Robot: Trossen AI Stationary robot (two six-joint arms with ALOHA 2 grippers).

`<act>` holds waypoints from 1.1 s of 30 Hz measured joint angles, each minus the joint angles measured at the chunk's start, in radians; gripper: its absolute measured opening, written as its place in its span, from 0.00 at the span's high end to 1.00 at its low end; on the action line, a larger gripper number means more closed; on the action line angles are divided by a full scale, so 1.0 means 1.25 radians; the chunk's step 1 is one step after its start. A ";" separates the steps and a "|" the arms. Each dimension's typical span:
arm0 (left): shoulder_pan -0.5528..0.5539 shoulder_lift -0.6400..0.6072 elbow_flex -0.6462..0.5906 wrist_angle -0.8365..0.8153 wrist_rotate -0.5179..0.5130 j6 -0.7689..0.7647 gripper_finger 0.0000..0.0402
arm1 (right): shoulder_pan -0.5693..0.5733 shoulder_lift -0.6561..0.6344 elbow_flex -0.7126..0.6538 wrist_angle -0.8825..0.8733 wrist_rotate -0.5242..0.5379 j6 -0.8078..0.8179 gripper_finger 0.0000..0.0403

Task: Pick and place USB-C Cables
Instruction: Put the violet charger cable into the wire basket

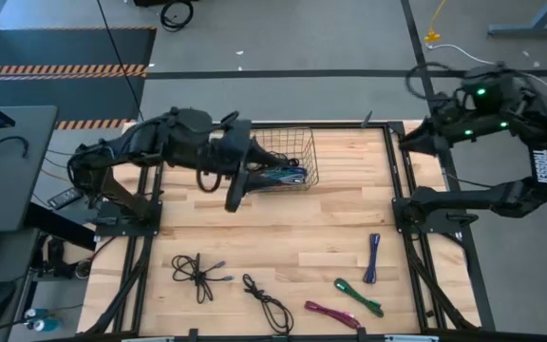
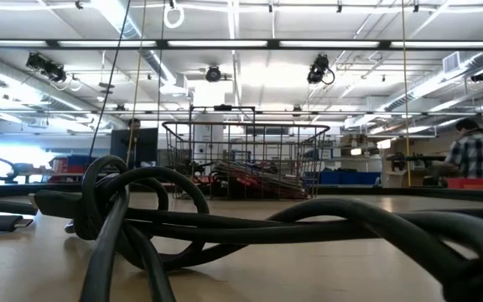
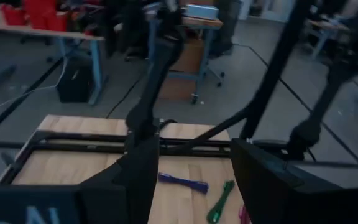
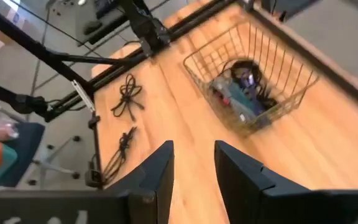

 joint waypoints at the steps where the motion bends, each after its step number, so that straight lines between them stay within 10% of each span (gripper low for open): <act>1: -0.009 0.000 0.000 0.000 0.000 0.013 0.49 | 0.006 -0.004 -0.024 -0.001 0.000 0.021 0.71; 12: -0.040 -0.023 -0.001 -0.136 -0.003 0.035 0.49 | 0.159 -0.007 -0.392 0.013 0.005 0.250 0.72; 24: -0.039 -0.031 -0.001 -0.204 -0.030 0.039 0.49 | 0.576 0.020 -0.783 0.356 -0.051 0.706 0.72; 33: -0.039 -0.031 -0.001 -0.224 -0.030 0.039 0.49 | 0.851 0.057 -0.858 0.488 0.219 1.114 0.72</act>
